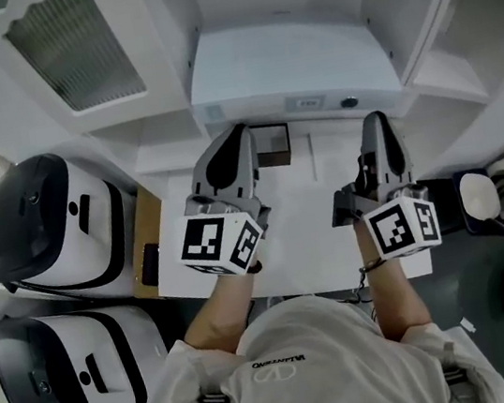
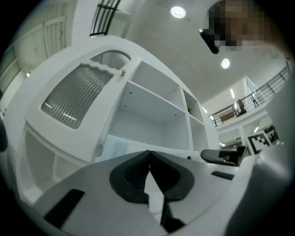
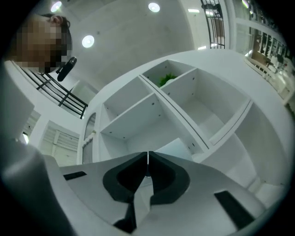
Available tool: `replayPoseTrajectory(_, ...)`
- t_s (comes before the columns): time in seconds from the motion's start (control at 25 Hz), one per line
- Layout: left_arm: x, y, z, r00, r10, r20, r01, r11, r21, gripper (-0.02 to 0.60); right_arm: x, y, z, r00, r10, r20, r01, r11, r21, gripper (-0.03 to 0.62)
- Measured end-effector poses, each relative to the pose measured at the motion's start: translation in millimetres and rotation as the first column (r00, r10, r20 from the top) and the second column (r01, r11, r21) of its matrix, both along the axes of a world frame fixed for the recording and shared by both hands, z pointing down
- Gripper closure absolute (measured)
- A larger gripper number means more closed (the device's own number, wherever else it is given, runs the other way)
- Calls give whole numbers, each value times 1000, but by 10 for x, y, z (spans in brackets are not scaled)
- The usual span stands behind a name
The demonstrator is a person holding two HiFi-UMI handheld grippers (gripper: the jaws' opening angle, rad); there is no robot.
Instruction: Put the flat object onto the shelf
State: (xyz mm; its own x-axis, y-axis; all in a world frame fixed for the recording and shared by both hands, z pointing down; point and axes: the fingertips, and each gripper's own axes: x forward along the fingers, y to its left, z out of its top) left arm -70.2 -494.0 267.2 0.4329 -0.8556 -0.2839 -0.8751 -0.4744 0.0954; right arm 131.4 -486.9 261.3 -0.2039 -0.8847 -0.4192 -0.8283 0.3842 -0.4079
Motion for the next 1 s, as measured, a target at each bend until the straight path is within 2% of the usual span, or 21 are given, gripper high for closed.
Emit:
replayPoseTrajectory(0.08,-5,-57,-26,996,-51,76,49,998,23,577,-24,-117,61,1000,-10,-16,9,998,-56,583)
replayPoseTrajectory(0.16,-17,-129,-36,992,-77,104,74,997,26,577,-25,-225,86,1000,-14,-25,11,995,-96,583)
replayPoseTrajectory(0.36,-33,-308,-27,994,-71,86,72,997,-5,577,55,-399,13,1000,13,-21,-15,993,-113,583)
replayPoseTrajectory(1.0,-23,-781,-34,996,-73,50,74,997,-32,577,79,-861,1,1000,2,5,-1,985,-172,583)
